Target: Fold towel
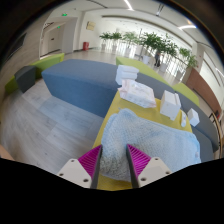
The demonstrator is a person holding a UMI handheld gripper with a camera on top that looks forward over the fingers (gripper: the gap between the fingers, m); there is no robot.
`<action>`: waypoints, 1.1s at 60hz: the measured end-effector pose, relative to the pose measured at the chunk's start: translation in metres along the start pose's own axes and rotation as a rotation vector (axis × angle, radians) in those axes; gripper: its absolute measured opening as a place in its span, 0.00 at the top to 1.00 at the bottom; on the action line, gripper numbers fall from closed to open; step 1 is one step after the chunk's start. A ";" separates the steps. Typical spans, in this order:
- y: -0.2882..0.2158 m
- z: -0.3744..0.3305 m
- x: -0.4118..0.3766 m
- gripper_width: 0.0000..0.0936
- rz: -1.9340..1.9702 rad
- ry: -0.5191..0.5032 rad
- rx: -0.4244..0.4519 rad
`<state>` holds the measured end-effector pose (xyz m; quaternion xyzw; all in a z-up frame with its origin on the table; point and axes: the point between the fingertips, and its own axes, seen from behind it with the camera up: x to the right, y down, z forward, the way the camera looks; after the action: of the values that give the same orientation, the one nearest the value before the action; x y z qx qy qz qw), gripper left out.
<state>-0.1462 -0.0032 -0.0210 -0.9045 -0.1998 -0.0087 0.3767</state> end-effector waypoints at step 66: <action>0.075 -0.046 0.312 0.96 0.400 0.238 -0.003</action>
<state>0.1746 0.0284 0.0128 -0.9192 0.0291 -0.0407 0.3905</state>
